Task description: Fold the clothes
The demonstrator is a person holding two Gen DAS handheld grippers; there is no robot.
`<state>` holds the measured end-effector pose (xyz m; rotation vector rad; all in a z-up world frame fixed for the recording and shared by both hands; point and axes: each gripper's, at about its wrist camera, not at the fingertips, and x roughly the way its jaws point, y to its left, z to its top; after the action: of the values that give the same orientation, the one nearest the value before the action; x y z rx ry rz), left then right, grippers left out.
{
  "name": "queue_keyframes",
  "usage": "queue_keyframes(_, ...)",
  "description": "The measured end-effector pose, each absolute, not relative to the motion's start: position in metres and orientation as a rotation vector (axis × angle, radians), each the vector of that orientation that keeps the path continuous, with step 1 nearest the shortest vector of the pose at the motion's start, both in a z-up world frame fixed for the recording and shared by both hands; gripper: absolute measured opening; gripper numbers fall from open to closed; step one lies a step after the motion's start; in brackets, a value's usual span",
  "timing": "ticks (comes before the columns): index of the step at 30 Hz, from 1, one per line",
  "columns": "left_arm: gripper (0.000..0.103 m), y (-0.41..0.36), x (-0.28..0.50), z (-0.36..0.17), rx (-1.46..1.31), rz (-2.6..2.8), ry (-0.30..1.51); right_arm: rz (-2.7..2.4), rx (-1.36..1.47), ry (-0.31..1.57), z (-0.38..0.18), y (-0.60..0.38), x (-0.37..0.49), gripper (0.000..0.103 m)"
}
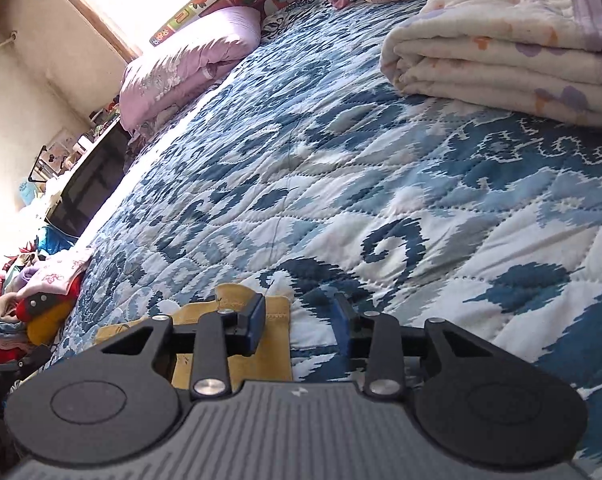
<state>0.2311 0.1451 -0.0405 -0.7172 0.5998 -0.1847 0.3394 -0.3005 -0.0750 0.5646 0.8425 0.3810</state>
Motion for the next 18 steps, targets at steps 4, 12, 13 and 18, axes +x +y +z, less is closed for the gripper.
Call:
queue_keyframes(4,0.043,0.145,0.231,-0.04,-0.72,-0.187,0.6,0.389,0.547,0.843,-0.075,-0.294,0.338,0.035)
queue_keyframes(12,0.043,0.148,0.23,-0.041,-0.734,-0.183,0.597,0.403,0.475,0.811,-0.072,-0.281,0.326,0.003)
queue_keyframes(13,0.043,0.148,0.23,-0.041,-0.734,-0.183,0.597,0.382,0.489,0.788,-0.069,-0.287,0.323,0.003)
queue_keyframes(18,0.043,0.148,0.23,-0.041,-0.726,-0.182,0.603,0.272,0.492,0.697,-0.053,-0.312,0.312,0.003)
